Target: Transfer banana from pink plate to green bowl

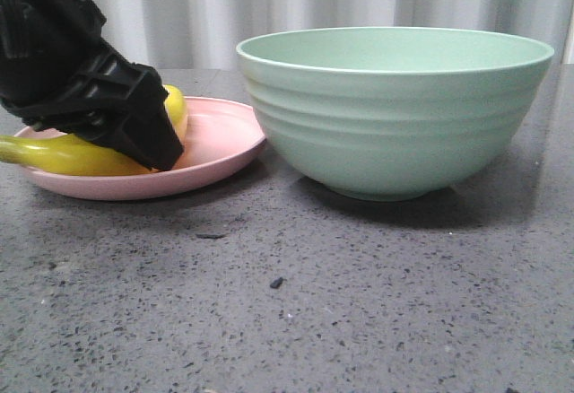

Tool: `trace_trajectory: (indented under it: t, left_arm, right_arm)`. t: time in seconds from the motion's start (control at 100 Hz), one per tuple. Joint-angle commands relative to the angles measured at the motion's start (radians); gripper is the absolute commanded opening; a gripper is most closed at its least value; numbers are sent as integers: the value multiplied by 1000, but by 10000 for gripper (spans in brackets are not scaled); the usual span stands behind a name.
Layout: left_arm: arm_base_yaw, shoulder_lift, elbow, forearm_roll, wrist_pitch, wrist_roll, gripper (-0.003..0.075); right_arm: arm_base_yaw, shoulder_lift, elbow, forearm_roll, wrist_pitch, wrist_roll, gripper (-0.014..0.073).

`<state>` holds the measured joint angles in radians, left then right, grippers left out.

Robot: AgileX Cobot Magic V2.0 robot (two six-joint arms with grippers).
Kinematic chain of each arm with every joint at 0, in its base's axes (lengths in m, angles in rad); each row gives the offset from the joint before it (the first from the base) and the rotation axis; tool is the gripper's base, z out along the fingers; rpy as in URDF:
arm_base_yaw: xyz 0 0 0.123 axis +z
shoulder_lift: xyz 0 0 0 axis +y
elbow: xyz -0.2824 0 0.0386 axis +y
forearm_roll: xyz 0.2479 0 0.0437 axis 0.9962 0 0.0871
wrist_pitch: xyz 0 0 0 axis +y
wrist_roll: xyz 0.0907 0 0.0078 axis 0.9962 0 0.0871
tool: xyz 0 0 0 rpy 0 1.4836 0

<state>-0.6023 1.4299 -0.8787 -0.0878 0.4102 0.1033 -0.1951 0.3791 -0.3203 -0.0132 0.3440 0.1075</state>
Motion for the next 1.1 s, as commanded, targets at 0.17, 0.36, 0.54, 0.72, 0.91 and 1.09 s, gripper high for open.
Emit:
trace_trajectory:
  t: [0.17,0.36,0.54,0.72,0.91,1.09]
  left_arm:
    - [-5,-26,-32,2,-36,0,221]
    - [-5,-32,-47,2,-30,2,207]
    - [-28,-89,-87,1,-27,4,207]
    - [-93,-153,-129,-1,-23,14,207]
    - [-205,-164,-157,-3,-30,16,207]
    - [-300,-151,-157,-10,-39,16,207]
  right_arm:
    - [7,14,-31,1,-36,-8,-62]
    - [63,24,-64,1,48,-32,-62]
    - [139,110,-182,-3,203,-70,-61]
    - [226,247,-345,24,345,-70,10]
    - [316,382,-509,183,372,-70,347]
    - [406,517,-632,307,369,-70,454]
